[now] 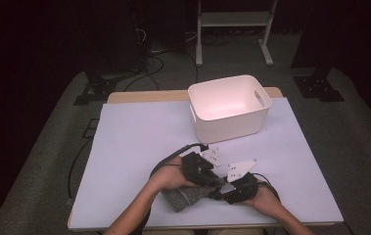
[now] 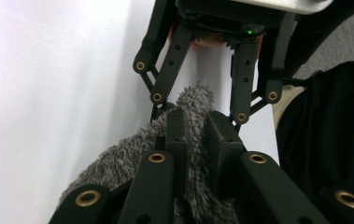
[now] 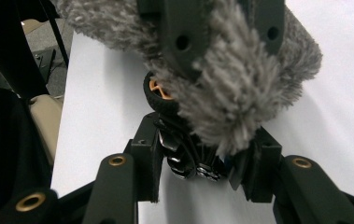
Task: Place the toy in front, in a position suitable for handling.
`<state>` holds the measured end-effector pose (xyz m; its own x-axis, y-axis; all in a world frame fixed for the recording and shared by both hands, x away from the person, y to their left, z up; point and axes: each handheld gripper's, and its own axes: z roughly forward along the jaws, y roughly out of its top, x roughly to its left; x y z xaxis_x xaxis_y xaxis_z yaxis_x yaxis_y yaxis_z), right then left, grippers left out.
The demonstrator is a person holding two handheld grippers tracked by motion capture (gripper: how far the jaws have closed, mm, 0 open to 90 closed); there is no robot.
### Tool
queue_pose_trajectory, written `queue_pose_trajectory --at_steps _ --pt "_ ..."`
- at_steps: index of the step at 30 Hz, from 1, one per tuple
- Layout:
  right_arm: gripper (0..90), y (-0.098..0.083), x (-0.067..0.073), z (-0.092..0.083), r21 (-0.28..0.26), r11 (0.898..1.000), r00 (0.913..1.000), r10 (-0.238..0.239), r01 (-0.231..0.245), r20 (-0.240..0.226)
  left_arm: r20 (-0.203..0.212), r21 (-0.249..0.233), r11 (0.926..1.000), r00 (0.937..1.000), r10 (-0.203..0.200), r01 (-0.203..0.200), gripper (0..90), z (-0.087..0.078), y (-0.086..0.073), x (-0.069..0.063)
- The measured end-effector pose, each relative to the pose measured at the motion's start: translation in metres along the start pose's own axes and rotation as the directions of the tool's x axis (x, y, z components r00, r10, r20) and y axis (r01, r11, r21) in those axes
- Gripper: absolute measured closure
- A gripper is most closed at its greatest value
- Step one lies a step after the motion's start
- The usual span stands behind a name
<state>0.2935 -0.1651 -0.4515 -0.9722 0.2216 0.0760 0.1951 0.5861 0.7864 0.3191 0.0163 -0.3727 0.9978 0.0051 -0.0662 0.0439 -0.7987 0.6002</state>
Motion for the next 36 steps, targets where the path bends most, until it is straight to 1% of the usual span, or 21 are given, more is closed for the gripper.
queue_pose_trajectory --at_steps 5,8,11,15,17,18,20,22,28,29,30,33,34,36 --pt "55.9 0.001 0.0 0.0 0.012 1.0 0.9998 -0.019 0.019 0.001 0.004 0.013 0.9998 0.9999 0.016 -0.016 80.1 -0.005 -0.004 -0.002" --pt "56.0 0.0 0.0 0.0 0.012 1.0 0.9998 -0.022 0.022 0.003 0.007 0.007 1.0 1.0 0.006 -0.006 80.0 -0.01 -0.013 -0.007" --pt "56.1 0.001 -0.001 0.0 0.015 1.0 0.9996 -0.027 0.027 0.0 -0.001 0.005 1.0 1.0 -0.008 0.008 79.9 -0.019 -0.026 -0.01" --pt "56.1 0.001 0.0 0.0 0.016 0.999 0.9993 -0.037 0.037 0.007 -0.025 0.006 0.999 0.9987 -0.044 0.044 79.5 -0.034 -0.048 -0.011" --pt "56.2 0.001 0.0 0.0 0.018 0.999 0.9993 -0.037 0.037 0.01 -0.03 -0.022 0.9968 0.9965 -0.078 0.077 79.3 -0.042 -0.059 -0.01" --pt "56.2 0.001 -0.001 0.001 0.02 0.999 0.9991 -0.041 0.041 0.011 -0.042 -0.023 0.996 0.9953 -0.087 0.086 79.4 -0.045 -0.062 -0.01" --pt "56.2 0.001 -0.001 0.001 0.021 0.999 0.9989 -0.045 0.044 0.015 -0.05 -0.027 0.9951 0.9941 -0.096 0.095 79.3 -0.049 -0.067 -0.009" --pt "56.2 0.001 -0.001 0.001 0.021 0.999 0.9989 -0.044 0.044 0.014 -0.046 -0.027 0.9954 0.9946 -0.093 0.092 79.4 -0.048 -0.067 -0.01" --pt "55.2 0.003 -0.002 0.001 0.025 0.999 0.9995 -0.031 0.031 0.006 -0.038 -0.012 0.9976 0.9969 -0.069 0.068 79.4 -0.042 -0.058 -0.009" --pt "54.6 0.004 -0.002 0.002 0.026 0.999 0.9991 -0.041 0.041 0.01 -0.033 -0.018 0.9974 0.997 -0.07 0.07 79.4 -0.04 -0.056 -0.009" --pt "54.4 0.005 -0.001 0.003 0.026 0.999 0.9987 -0.048 0.047 0.015 -0.023 -0.018 0.9979 0.9978 -0.063 0.062 79.3 -0.038 -0.054 -0.008" --pt "54.8 0.011 0.0 0.007 0.029 0.997 0.9978 -0.066 0.066 0.008 0.006 -0.027 0.9982 0.9986 -0.053 0.053 79.4 -0.03 -0.05 -0.008" --pt "55.4 0.012 0.001 0.007 0.035 0.997 0.9975 -0.071 0.071 0.006 0.002 -0.025 0.9985 0.9988 -0.048 0.048 79.4 -0.03 -0.049 -0.008" --pt "55.9 0.012 -0.001 0.006 0.036 0.997 0.9979 -0.064 0.064 0.001 -0.006 -0.025 0.9983 0.9986 -0.052 0.052 79.4 -0.032 -0.05 -0.007"
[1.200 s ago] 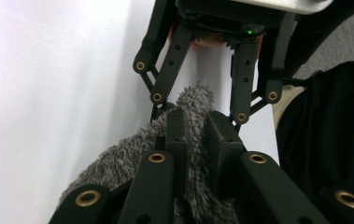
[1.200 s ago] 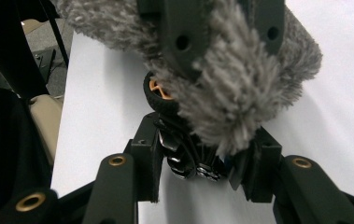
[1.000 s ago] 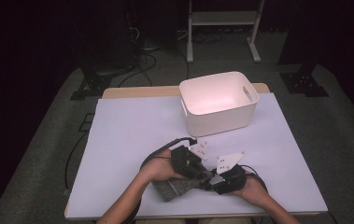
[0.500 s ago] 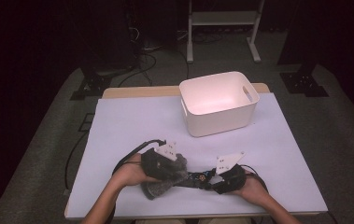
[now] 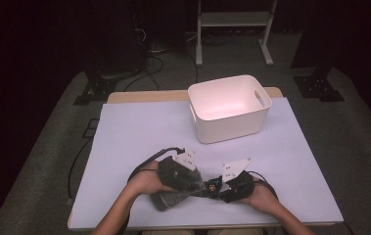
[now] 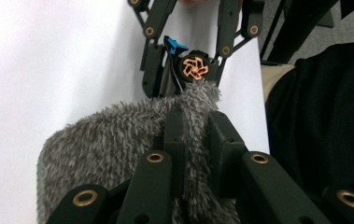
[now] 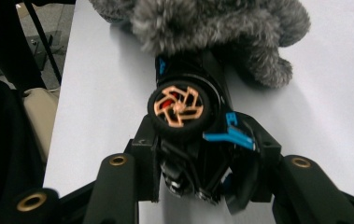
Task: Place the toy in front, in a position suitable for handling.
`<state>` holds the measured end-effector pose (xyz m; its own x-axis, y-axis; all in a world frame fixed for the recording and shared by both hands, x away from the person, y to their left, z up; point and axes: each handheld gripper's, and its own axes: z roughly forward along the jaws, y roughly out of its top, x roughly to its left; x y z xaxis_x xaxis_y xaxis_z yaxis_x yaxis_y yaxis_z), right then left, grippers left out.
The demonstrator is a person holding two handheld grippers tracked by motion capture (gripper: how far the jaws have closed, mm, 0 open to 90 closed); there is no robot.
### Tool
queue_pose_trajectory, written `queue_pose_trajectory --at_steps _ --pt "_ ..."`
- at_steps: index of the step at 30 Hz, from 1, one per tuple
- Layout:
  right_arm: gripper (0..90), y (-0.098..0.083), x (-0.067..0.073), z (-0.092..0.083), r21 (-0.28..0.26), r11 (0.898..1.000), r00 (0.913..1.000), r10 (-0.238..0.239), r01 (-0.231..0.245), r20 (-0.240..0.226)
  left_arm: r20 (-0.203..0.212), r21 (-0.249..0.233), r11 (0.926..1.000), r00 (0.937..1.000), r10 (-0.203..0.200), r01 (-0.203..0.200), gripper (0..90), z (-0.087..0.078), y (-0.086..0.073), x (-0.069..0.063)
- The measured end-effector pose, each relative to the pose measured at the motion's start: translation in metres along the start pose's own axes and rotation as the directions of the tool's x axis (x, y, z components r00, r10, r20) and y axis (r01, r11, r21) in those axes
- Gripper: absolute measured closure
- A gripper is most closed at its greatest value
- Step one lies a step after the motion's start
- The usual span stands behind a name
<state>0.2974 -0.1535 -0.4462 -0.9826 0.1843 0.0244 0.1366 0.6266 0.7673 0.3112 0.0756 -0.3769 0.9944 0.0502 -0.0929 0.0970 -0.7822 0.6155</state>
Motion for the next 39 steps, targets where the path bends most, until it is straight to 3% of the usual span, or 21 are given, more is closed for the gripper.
queue_pose_trajectory --at_steps 8,16,23,32,39 --pt "56.8 0.0 0.0 -0.001 0.002 1.0 1.0 -0.002 0.002 -0.006 -0.033 -0.012 0.9993 0.9989 -0.035 0.034 79.3 -0.018 -0.019 0.002" --pt "56.8 -0.001 0.0 -0.001 -0.002 1.0 1.0 0.001 -0.001 -0.009 -0.078 -0.027 0.9953 0.9924 -0.095 0.093 78.9 -0.039 -0.047 0.003" --pt "56.8 -0.002 -0.001 -0.001 -0.005 1.0 0.9999 0.003 -0.003 -0.01 -0.086 -0.023 0.9926 0.989 -0.121 0.119 78.9 -0.041 -0.056 0.005" --pt "56.8 -0.002 -0.002 0.0 -0.013 1.0 0.9999 0.01 -0.01 -0.014 -0.073 -0.024 0.996 0.9935 -0.088 0.086 79.6 -0.037 -0.035 0.007" --pt "56.8 -0.002 -0.001 0.0 -0.011 1.0 0.9999 0.008 -0.008 -0.012 -0.022 0.001 0.9996 0.9994 -0.027 0.027 79.7 -0.009 -0.002 0.008"
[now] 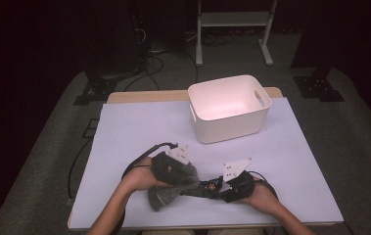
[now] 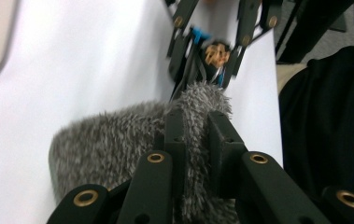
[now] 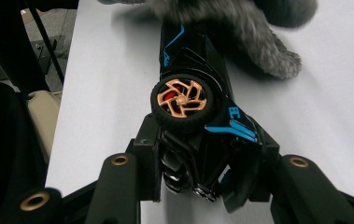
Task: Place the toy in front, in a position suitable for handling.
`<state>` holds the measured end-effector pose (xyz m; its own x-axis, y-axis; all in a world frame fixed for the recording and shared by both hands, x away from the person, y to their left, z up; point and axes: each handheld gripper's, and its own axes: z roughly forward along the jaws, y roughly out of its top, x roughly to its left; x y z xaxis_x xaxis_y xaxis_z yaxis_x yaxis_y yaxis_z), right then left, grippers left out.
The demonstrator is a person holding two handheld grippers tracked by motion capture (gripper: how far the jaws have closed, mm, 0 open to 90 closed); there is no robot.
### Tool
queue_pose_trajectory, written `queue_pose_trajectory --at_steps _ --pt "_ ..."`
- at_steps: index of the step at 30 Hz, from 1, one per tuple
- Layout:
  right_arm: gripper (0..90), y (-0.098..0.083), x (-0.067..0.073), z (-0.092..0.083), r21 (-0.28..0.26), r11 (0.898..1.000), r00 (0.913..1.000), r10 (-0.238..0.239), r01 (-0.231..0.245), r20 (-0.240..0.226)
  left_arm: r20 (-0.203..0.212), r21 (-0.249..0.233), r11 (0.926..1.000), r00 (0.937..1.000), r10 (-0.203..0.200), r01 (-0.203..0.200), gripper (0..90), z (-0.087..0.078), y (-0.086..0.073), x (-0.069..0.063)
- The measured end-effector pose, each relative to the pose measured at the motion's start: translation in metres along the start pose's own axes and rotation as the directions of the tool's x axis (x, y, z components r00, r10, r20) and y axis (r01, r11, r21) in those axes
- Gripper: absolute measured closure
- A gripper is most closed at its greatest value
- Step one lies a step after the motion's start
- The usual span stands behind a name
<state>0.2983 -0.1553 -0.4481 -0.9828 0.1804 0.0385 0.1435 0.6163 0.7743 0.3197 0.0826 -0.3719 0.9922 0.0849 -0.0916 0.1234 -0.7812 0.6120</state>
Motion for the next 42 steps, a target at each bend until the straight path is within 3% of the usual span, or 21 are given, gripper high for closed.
queue_pose_trajectory --at_steps 3,8,11,16,21,25,30,34,38,42 --pt "56.8 0.0 0.001 0.0 0.004 1.0 1.0 -0.002 0.002 0.004 0.013 0.011 0.9999 0.9999 0.007 -0.007 79.8 0.008 0.007 0.001" --pt "56.9 0.0 0.0 0.0 0.002 1.0 1.0 -0.003 0.003 0.002 -0.011 0.02 0.9998 0.9999 0.001 -0.001 80.2 0.0 0.0 0.001" --pt "56.8 0.0 0.0 0.0 0.002 1.0 1.0 -0.003 0.003 0.004 -0.031 0.02 0.9996 0.9994 -0.017 0.018 80.7 -0.011 -0.012 0.003" --pt "56.9 0.0 0.0 0.0 0.001 1.0 1.0 -0.005 0.005 0.001 -0.052 -0.008 0.9966 0.9953 -0.082 0.082 81.4 -0.028 -0.039 0.005" --pt "56.8 0.0 0.0 0.0 0.001 1.0 1.0 -0.007 0.007 0.002 -0.111 0.03 0.9908 0.9855 -0.128 0.132 81.3 -0.039 -0.06 0.01" --pt "56.9 0.0 0.0 0.0 0.0 1.0 1.0 -0.008 0.008 0.0 -0.1 0.0 0.9879 0.9829 -0.154 0.155 81.3 -0.042 -0.068 0.012" --pt "56.9 0.0 0.0 0.0 -0.001 1.0 1.0 -0.007 0.007 0.0 -0.083 -0.023 0.9919 0.9885 -0.126 0.125 81.3 -0.04 -0.056 0.009" --pt "56.8 -0.001 0.0 0.0 -0.005 1.0 1.0 -0.003 0.003 -0.002 -0.056 -0.039 0.9972 0.9963 -0.066 0.064 81.3 -0.034 -0.033 0.004" --pt "56.8 -0.001 0.0 0.0 -0.005 1.0 1.0 0.001 -0.001 -0.002 -0.015 -0.02 0.9998 0.9999 -0.006 0.006 81.3 -0.011 -0.003 -0.001" --pt "56.8 -0.001 0.0 0.0 -0.008 1.0 1.0 0.001 -0.001 -0.001 0.022 0.017 0.999 0.9989 0.041 -0.041 81.3 0.018 0.026 -0.004"
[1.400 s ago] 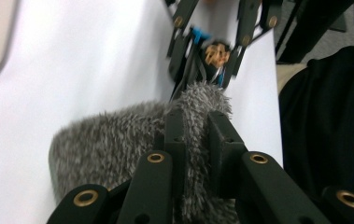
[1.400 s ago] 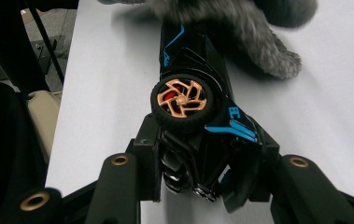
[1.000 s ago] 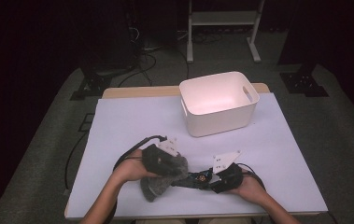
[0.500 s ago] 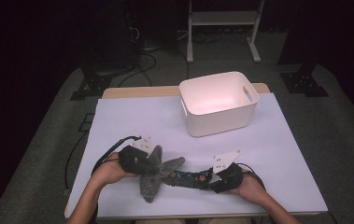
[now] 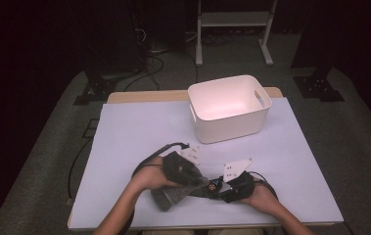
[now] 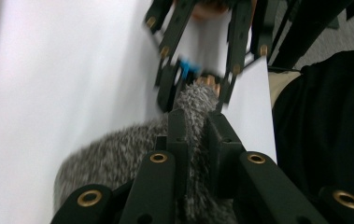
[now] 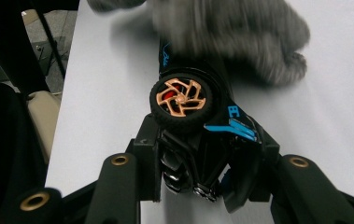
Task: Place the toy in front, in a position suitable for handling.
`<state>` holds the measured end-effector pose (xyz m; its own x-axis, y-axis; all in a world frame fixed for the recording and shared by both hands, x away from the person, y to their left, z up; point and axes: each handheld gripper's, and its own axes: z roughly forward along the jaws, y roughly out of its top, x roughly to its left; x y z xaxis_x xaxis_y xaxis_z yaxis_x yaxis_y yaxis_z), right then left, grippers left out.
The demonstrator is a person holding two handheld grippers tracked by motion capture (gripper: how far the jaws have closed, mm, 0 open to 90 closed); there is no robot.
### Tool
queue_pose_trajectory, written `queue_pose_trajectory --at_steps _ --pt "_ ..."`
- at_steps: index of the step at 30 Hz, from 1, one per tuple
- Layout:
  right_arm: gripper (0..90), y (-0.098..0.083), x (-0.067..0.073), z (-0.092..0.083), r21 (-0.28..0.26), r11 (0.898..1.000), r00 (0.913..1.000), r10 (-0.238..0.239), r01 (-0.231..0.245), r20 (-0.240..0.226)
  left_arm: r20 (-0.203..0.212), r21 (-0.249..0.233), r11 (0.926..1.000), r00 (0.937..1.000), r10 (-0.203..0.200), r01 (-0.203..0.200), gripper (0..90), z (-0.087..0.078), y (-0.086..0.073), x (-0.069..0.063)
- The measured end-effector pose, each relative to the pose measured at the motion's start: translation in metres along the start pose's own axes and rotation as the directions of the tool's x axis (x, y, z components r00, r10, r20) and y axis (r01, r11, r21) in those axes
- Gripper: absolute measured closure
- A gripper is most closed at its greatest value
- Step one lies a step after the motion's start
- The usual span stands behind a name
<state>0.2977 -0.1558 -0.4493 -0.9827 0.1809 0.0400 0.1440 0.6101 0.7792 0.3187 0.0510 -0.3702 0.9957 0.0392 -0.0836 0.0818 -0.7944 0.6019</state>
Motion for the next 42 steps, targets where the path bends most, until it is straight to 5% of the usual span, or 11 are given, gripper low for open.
queue_pose_trajectory --at_steps 4,8,15,22,27,34,39,42 --pt "56.8 0.0 0.0 0.0 -0.002 1.0 1.0 -0.001 0.001 0.001 0.025 0.01 0.999 0.9987 0.043 -0.043 81.3 0.014 0.02 -0.001" --pt "56.9 0.0 0.0 0.0 0.001 1.0 1.0 -0.002 0.002 0.0 0.023 0.012 0.9992 0.999 0.038 -0.038 81.3 0.014 0.018 0.0" --pt "56.9 0.001 -0.001 0.0 0.009 1.0 1.0 -0.004 0.004 -0.003 -0.027 0.004 0.9997 0.9993 -0.024 0.025 81.1 -0.013 -0.017 0.001" --pt "56.0 0.003 -0.003 0.0 0.026 0.999 0.9997 0.019 -0.019 -0.016 -0.08 -0.059 0.9903 0.9882 -0.13 0.126 81.0 -0.045 -0.063 0.002" --pt "43.2 0.015 -0.004 -0.005 0.053 0.998 0.999 0.044 -0.043 -0.011 -0.084 -0.088 0.985 0.9841 -0.156 0.149 80.9 -0.049 -0.078 0.002" --pt "45.6 0.05 -0.001 0.004 0.115 0.993 0.9991 -0.031 0.034 -0.029 -0.072 -0.108 0.9852 0.9873 -0.142 0.133 80.9 -0.043 -0.072 0.005" --pt "53.6 0.063 0.003 0.024 0.231 0.969 0.9958 -0.091 0.091 -0.012 -0.071 -0.111 0.9859 0.9884 -0.134 0.126 80.9 -0.041 -0.069 0.007" --pt "55.4 0.064 0.003 0.022 0.235 0.967 0.9945 -0.104 0.101 0.001 -0.062 -0.12 0.9832 0.9874 -0.146 0.137 80.9 -0.042 -0.073 0.01"
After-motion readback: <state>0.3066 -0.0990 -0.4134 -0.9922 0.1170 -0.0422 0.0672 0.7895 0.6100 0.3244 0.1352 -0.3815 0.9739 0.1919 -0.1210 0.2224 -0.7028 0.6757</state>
